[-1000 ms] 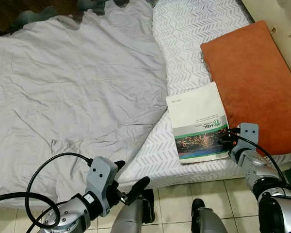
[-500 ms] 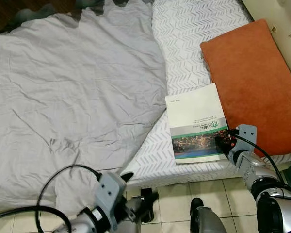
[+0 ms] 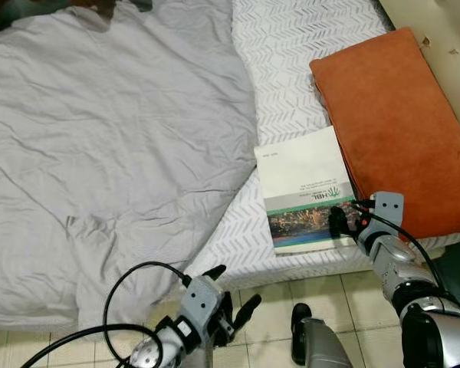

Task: Clean up the room

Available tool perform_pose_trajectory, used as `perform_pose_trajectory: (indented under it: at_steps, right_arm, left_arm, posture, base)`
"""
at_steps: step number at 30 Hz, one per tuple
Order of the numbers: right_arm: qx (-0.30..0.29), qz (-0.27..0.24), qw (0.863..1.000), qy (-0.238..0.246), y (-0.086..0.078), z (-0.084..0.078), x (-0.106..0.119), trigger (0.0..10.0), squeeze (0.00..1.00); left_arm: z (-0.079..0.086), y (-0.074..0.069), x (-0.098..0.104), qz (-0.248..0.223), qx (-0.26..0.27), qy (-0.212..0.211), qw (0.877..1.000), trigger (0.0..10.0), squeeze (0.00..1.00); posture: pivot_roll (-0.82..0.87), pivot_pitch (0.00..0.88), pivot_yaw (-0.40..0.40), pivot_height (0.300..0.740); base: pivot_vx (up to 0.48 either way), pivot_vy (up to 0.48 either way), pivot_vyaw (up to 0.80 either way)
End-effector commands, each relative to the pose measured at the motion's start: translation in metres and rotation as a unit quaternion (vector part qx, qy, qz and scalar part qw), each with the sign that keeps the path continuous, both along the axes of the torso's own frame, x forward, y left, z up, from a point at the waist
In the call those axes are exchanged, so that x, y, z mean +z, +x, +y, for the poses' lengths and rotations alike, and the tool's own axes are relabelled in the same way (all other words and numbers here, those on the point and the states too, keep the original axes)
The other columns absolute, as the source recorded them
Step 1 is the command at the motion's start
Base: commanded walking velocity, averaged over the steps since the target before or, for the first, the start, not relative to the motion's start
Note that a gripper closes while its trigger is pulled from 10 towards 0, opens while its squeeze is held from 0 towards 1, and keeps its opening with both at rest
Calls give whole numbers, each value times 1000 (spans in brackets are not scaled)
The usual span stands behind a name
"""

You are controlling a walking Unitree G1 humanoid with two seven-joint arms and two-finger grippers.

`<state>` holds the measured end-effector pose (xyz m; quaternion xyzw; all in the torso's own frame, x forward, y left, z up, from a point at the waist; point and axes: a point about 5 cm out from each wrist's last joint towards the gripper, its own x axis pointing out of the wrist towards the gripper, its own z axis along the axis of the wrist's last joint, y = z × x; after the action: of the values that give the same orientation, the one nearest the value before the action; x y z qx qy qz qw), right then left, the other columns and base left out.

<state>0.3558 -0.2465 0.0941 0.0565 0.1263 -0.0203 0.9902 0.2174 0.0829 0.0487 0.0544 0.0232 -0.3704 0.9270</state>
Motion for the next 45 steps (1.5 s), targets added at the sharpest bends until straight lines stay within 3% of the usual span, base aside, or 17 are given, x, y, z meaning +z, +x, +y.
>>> perform_pose_trajectory:
  at_steps: [1, 7, 12, 20, 24, 28, 30, 31, 32, 35, 37, 38, 39, 40, 45]
  right_arm:
    - [-10, 18, 1000, 18, -10, -7, -12, 10000, 1000]
    - [8, 7, 1000, 11, -12, -7, -13, 10000, 1000]
    - [42, -25, 999, 2, -14, -5, -8, 10000, 1000]
    - [89, -53, 995, 11, -28, 16, -11, 10000, 1000]
    - [103, -101, 990, 7, -70, 47, -13, 10000, 1000]
    - [77, -123, 989, 3, -84, 56, -9, 10000, 1000]
    - [65, -130, 989, -2, -94, 63, -12, 10000, 1000]
    - [65, -130, 989, -2, -94, 63, -12, 10000, 1000]
    - [63, -120, 991, -2, -108, 72, -16, 10000, 1000]
    - [67, -92, 993, 11, -125, 84, -25, 10000, 1000]
    - [74, -86, 993, 11, -128, 87, -27, 10000, 1000]
    - [82, -71, 994, 13, -131, 90, -31, 10000, 894]
    - [84, -68, 994, 15, -132, 91, -33, 10000, 267]
    - [82, -66, 994, 10, -132, 89, -33, 10000, 0]
    - [70, -79, 994, -26, -126, 74, -27, 10000, 0]
  left_arm:
    - [3, -6, -17, 14, 8, 12, 1000, 10000, 0]
    - [2, 1, -18, 7, 23, 6, 1000, 10000, 0]
    - [14, 5, -22, -11, 48, 7, 999, 10000, 0]
    - [22, 11, -24, -14, 77, 10, 997, 10000, 0]
    - [47, 20, -3, -39, 128, -2, 991, 10000, 0]
    - [60, 23, 11, -60, 155, 1, 986, 10000, 0]
    - [68, 25, 15, -66, 181, 8, 981, 10000, 0]
    - [68, 25, 15, -66, 181, 8, 981, 10000, 0]
    - [74, 27, 13, -55, 218, 30, 974, 10000, 0]
    - [81, 29, 9, -34, 256, 32, 965, 10000, 0]
    - [82, 30, 8, -29, 262, 32, 964, 10000, 0]
    - [86, 29, 7, -22, 276, 34, 960, 10000, 0]
    - [86, 29, 6, -22, 279, 37, 959, 10000, 0]
    - [87, 28, 7, -21, 285, 35, 958, 10000, 0]
    - [86, 31, 15, -19, 297, 17, 955, 10000, 0]
  posture:
    - [-37, 529, 82, 740]
    - [-33, 514, 77, 740]
    - [-43, 489, 66, 740]
    - [-63, 456, 56, 740]
    - [-75, 292, 70, 740]
    - [-77, 240, 75, 740]
    - [-87, 174, 81, 740]
    - [-87, 174, 81, 740]
    - [-94, 141, 82, 740]
    - [-102, 116, 81, 740]
    - [-103, 113, 80, 740]
    - [-104, 100, 76, 740]
    - [-105, 95, 76, 740]
    - [-105, 80, 76, 740]
    - [-110, 41, 76, 740]
  base:
    - [0, 0, 0]
    - [0, 0, 0]
    - [0, 0, 0]
    - [0, 0, 0]
    - [0, 0, 0]
    - [0, 0, 0]
    - [0, 0, 0]
    - [0, 0, 0]
    - [0, 0, 0]
    - [0, 0, 0]
    - [0, 0, 0]
    - [0, 0, 0]
    - [0, 0, 0]
    - [0, 0, 0]
    - [0, 0, 0]
